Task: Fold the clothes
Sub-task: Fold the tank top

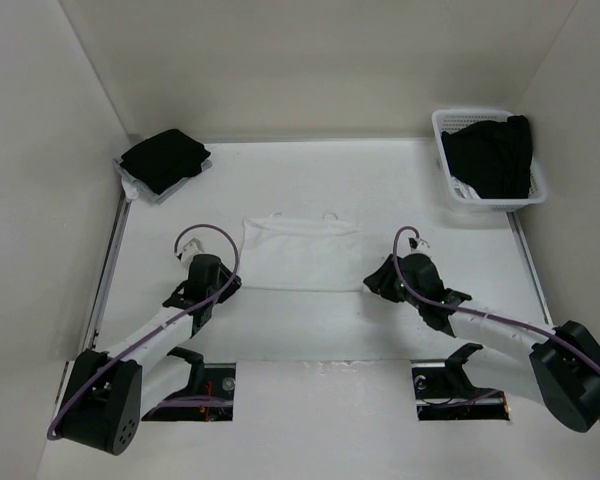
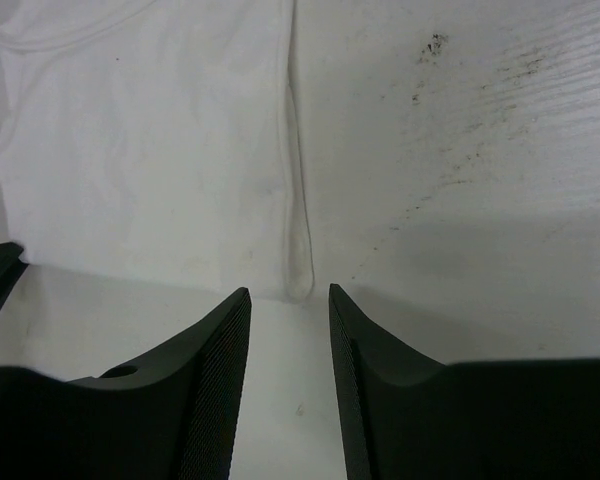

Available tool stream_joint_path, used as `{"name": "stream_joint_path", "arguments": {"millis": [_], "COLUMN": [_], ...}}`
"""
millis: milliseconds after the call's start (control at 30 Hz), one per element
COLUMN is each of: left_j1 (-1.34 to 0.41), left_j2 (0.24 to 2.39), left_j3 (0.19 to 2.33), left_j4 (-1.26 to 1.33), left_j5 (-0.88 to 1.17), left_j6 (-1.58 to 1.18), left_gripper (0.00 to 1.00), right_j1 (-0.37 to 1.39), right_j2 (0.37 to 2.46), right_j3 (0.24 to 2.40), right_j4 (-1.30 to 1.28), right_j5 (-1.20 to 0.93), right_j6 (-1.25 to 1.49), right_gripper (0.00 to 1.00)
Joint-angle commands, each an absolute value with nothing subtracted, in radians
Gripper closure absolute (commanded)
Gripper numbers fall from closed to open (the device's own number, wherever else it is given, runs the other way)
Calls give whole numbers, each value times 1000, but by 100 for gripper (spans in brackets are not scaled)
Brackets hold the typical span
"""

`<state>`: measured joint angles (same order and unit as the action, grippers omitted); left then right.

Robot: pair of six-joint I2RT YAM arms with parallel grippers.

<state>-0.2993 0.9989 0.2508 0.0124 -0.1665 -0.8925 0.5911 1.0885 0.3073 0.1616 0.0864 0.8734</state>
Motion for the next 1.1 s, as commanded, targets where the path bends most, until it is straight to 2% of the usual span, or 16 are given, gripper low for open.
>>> {"name": "stream_joint_path", "arguments": {"millis": [0, 167, 400, 600, 800, 933, 1067], "left_j1": [-278, -262, -248, -242, -243, -268, -301], "left_j2": [1032, 1037, 1042, 1035, 982, 839, 588], "left_j3": [241, 232, 225, 213, 206, 244, 365], "left_j4": [31, 41, 64, 83, 78, -13, -239], "left_j5": [-137, -133, -124, -118, -91, -55, -67], "left_j6": [-905, -897, -881, -871, -867, -880, -882], "left_gripper": [74, 84, 90, 93, 98, 100, 100], "right_j1": [597, 607, 631, 633, 634, 665, 743], "right_j2": [1112, 1190, 1288, 1302, 1264, 1160, 854], "right_j3": [324, 344, 353, 350, 339, 328, 348], "right_j4": [189, 207, 290, 305, 295, 246, -19], "right_j5": [103, 81, 20, 52, 86, 95, 173], "right_j6": [888, 897, 925, 948, 951, 950, 946], "right_gripper": [57, 54, 57, 78, 91, 93, 94]}}
